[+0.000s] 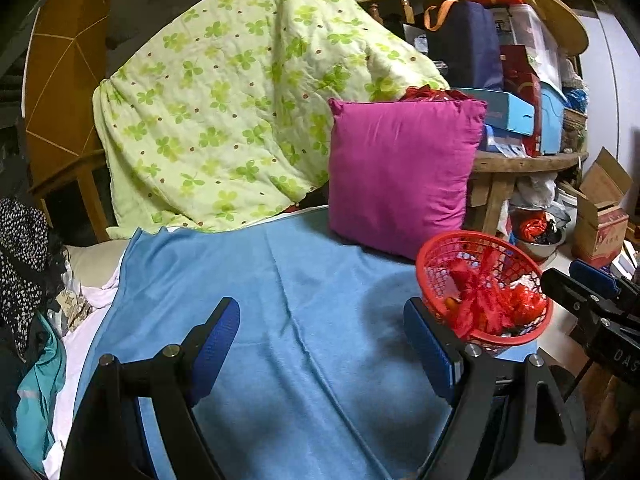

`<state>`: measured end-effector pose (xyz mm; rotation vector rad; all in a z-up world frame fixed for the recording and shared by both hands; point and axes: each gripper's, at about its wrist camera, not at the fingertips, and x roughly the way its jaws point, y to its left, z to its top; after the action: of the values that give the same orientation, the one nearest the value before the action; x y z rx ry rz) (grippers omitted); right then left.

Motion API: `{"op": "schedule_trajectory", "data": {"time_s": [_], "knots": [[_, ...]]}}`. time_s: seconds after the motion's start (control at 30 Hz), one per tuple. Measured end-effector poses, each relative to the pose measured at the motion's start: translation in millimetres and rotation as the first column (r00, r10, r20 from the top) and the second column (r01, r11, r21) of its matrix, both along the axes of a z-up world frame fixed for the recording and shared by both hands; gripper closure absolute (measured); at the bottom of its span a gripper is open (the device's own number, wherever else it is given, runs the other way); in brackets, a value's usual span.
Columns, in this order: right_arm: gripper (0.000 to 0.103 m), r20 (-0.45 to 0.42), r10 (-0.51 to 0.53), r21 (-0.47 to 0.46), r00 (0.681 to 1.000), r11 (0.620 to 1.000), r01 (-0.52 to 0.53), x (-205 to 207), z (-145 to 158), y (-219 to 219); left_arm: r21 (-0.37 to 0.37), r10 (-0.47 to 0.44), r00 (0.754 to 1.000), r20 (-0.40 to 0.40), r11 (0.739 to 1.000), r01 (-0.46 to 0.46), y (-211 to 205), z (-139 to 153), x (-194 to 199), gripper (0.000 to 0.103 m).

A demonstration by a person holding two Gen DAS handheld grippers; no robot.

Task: Collect trash

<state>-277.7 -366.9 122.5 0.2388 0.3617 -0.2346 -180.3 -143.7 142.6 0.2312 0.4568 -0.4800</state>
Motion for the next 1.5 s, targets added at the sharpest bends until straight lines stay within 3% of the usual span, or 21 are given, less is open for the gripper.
{"op": "schedule_trajectory", "data": {"time_s": [0.6, 1.5], "knots": [[0.032, 0.008, -0.079, -0.068, 0.997, 0.995, 0.08, -65.5, 15.0, -11.4, 0.043, -0.095, 0.995, -0.009, 0.994, 0.095, -36.4, 10.2, -48.7, 0.018], [0.031, 0.014, -0.078, -0.093, 0.997, 0.993, 0.079, -75.6, 26.6, -2.9, 0.016, -0.102, 0.995, -0.003, 0.995, 0.102, -27.3, 18.0, -67.4, 0.018]]}}
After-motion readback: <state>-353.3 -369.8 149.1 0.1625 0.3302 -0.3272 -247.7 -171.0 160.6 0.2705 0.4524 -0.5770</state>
